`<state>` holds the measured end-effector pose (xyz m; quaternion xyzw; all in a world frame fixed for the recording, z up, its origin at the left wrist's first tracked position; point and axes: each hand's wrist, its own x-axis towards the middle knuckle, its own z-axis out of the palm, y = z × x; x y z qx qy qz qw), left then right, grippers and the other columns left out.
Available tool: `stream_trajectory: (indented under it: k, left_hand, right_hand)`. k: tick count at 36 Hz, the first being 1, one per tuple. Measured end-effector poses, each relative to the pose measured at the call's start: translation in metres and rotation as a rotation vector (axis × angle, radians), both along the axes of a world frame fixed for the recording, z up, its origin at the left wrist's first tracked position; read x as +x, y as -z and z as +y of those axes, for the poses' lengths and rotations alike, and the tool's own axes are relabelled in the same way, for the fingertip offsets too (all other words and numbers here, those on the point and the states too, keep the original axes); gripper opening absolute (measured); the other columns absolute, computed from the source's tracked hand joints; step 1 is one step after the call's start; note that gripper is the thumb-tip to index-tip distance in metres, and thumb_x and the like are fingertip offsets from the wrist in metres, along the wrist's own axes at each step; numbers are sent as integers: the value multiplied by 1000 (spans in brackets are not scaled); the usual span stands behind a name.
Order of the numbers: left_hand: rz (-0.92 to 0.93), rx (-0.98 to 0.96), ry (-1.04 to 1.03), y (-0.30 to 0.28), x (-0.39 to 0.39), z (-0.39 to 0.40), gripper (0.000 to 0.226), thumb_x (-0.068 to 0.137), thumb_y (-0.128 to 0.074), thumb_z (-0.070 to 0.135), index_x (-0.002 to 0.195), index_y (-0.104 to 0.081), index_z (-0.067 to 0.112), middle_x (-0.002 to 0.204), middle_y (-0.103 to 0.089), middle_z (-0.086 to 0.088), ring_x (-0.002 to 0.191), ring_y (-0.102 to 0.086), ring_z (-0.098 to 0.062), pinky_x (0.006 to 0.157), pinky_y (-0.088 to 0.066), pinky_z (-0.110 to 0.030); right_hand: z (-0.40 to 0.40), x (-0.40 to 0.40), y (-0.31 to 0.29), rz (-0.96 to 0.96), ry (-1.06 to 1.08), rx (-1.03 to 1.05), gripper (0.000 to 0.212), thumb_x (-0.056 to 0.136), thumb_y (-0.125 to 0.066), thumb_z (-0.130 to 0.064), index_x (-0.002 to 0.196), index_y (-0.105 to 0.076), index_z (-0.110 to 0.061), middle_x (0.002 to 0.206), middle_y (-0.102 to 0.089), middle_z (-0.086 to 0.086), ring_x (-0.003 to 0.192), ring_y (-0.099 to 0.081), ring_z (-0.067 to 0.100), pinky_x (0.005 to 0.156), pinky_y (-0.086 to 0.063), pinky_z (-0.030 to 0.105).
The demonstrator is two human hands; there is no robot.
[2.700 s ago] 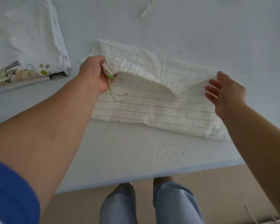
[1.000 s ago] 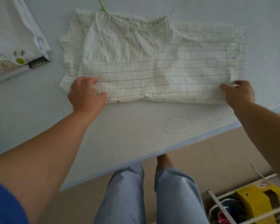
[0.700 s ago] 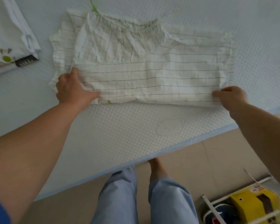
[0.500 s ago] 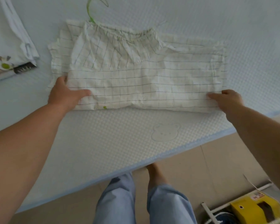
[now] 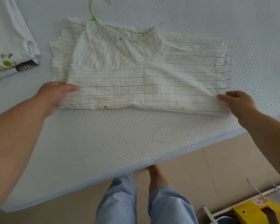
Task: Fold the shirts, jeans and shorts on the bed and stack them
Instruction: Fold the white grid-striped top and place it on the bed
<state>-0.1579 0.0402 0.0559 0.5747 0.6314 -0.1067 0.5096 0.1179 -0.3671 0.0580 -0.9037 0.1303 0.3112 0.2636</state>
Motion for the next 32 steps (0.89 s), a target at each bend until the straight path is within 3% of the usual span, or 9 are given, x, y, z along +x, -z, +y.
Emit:
stream_trajectory:
  k: [6,9,11,17,22,25,27,29,32]
  left_hand:
    - [-6,9,42,7,4,1,30,74,-76,25,102,-65,20,86,-65,6,78,-62,-13,59,-48,-22]
    - [-9,23,56,12,11,0,43,73,-77,24,114,-64,17,105,-67,-1,97,-62,-23,88,-50,-34]
    - [-4,43,73,13,14,-1,47,72,-78,24,116,-64,15,110,-64,-1,104,-60,-24,95,-45,-39]
    - [-4,113,80,13,16,-4,42,71,-79,26,110,-66,18,104,-63,2,96,-59,-19,87,-45,-33]
    - [-40,135,54,12,15,-9,39,73,-77,25,110,-65,19,99,-63,3,84,-58,-14,75,-42,-25]
    - [-45,124,42,11,14,-7,37,73,-77,26,108,-65,21,97,-63,4,81,-58,-12,75,-42,-25]
    - [-45,110,44,12,13,-4,37,74,-77,26,109,-65,21,97,-63,4,84,-59,-14,79,-43,-29]
    - [-51,89,32,12,11,-2,37,74,-76,26,109,-65,22,95,-63,5,84,-59,-13,80,-44,-30]
    - [-64,70,13,13,10,0,35,75,-75,27,108,-64,26,89,-63,8,81,-60,-10,81,-44,-30]
  right_hand:
    - [29,19,1,-189,-185,-42,58,81,-68,-41,131,-46,-23,112,-47,-8,91,-49,14,57,-34,20]
    - [44,30,6,-129,-202,-57,58,83,-67,-41,132,-46,-18,107,-49,-5,74,-52,11,61,-39,26]
    - [51,36,6,-114,-168,-90,58,82,-67,-39,131,-47,-16,102,-52,-2,67,-50,9,66,-43,30]
    - [54,34,1,-330,-275,-196,26,84,-60,-35,105,-62,-21,89,-59,-5,92,-56,20,74,-44,33]
    - [51,24,-6,-435,-318,-178,24,89,-54,-32,105,-60,-14,106,-56,2,98,-50,19,80,-34,28]
    - [47,24,-10,-370,-209,-14,16,89,-45,-33,91,-51,-18,76,-49,-7,71,-47,15,58,-38,27]
    - [44,25,-11,-336,-176,48,15,88,-44,-35,90,-49,-21,72,-49,-9,63,-46,11,50,-37,25]
    - [41,28,-10,-276,-129,74,15,89,-48,-34,93,-54,-21,75,-53,-11,66,-50,8,53,-39,25]
    - [33,35,-5,-34,25,196,11,87,-60,-31,84,-62,-20,84,-62,-8,84,-60,15,75,-48,33]
